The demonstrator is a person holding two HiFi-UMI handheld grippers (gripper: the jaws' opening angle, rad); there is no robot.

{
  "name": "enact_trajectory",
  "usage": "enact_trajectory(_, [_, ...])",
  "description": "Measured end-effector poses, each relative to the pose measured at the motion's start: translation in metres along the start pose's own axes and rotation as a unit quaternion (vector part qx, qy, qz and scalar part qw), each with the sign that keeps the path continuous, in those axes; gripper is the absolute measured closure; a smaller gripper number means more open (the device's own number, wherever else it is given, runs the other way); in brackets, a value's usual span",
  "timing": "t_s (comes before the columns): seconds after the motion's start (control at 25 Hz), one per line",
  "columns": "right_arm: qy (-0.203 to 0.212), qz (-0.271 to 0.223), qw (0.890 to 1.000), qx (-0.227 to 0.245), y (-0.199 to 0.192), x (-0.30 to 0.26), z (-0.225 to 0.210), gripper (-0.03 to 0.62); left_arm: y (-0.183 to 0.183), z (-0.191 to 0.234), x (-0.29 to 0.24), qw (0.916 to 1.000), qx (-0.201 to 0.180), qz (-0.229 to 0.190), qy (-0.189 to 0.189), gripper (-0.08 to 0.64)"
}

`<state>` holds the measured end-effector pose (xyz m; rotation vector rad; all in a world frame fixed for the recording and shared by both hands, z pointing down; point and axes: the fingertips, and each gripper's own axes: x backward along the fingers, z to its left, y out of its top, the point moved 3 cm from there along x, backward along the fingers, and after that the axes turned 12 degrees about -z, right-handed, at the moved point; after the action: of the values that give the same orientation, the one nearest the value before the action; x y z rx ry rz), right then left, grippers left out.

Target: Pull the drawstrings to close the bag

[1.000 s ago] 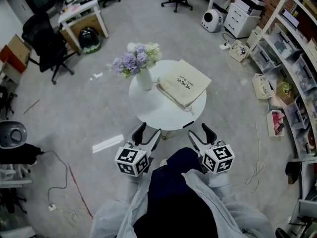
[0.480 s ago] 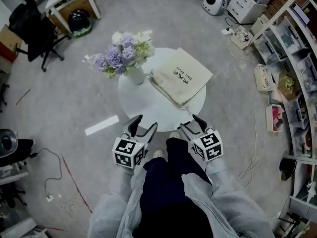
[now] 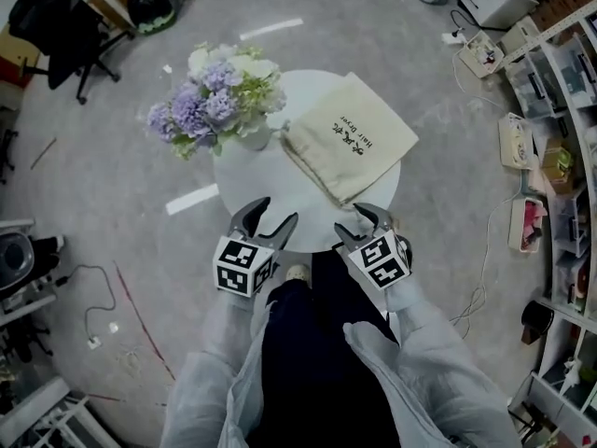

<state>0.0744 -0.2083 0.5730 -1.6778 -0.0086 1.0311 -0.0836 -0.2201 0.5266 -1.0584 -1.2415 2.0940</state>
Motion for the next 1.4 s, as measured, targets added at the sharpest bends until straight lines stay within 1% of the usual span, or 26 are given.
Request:
enact_trajectory(0.16, [0.019, 0.026, 0.999, 0.014, -0.01, -0.016, -0.007, 0.362, -0.003, 0.007, -0.01, 0.9999, 0.009, 0.007, 0.01, 0.291])
enact_trajectory(0.36, [0.024, 0.077, 0.996, 0.037, -0.027, -0.028, -0.014, 0.387, -0.007, 0.014, -0.017, 0.9995, 0.011, 0.019, 0.022, 0.293])
enact_trajectory(0.44, [0.026, 0.091, 0.995, 0.041, -0.032, -0.032, -0.014, 0.416, -0.007, 0.017, -0.02, 0.9994, 0.009, 0.02, 0.025, 0.293])
enact_trajectory(0.52, [0.026, 0.098, 0.993, 0.053, -0.035, -0.036, -0.015, 0.433, -0.007, 0.017, -0.022, 0.9993, 0.008, 0.024, 0.027, 0.293])
enact_trajectory(0.64, [0.023, 0.109, 0.991, 0.07, -0.041, -0.042, -0.017, 0.476, -0.008, 0.017, -0.024, 0.9992, 0.003, 0.028, 0.03, 0.293])
enact_trajectory(0.68, [0.023, 0.109, 0.991, 0.071, -0.042, -0.043, -0.018, 0.497, -0.007, 0.016, -0.025, 0.9991, 0.003, 0.028, 0.031, 0.293])
enact_trajectory(0.8, [0.021, 0.101, 0.993, 0.064, -0.041, -0.045, -0.017, 0.526, -0.008, 0.016, -0.026, 0.9991, 0.006, 0.026, 0.035, 0.293])
enact_trajectory(0.84, [0.02, 0.099, 0.993, 0.063, -0.041, -0.044, -0.016, 0.545, -0.008, 0.016, -0.025, 0.999, 0.005, 0.024, 0.036, 0.293])
enact_trajectory(0.88, [0.019, 0.097, 0.993, 0.062, -0.041, -0.044, -0.016, 0.578, -0.008, 0.016, -0.025, 0.999, 0.004, 0.023, 0.037, 0.293])
enact_trajectory(1.04, [0.026, 0.096, 0.994, 0.051, -0.041, -0.04, -0.015, 0.58, -0.01, 0.012, -0.024, 0.9989, 0.006, 0.03, 0.036, 0.293])
enact_trajectory(1.2, [0.032, 0.099, 0.993, 0.05, -0.041, -0.031, -0.013, 0.581, -0.011, 0.013, -0.027, 0.9988, -0.007, 0.037, 0.032, 0.293])
enact_trajectory(1.28, [0.037, 0.105, 0.992, 0.057, -0.045, -0.024, -0.012, 0.581, -0.011, 0.013, -0.03, 0.9987, -0.019, 0.042, 0.023, 0.293])
enact_trajectory(1.4, [0.048, 0.116, 0.99, 0.066, -0.054, -0.01, -0.013, 0.581, -0.01, 0.011, -0.036, 0.9972, -0.052, 0.054, 0.003, 0.293])
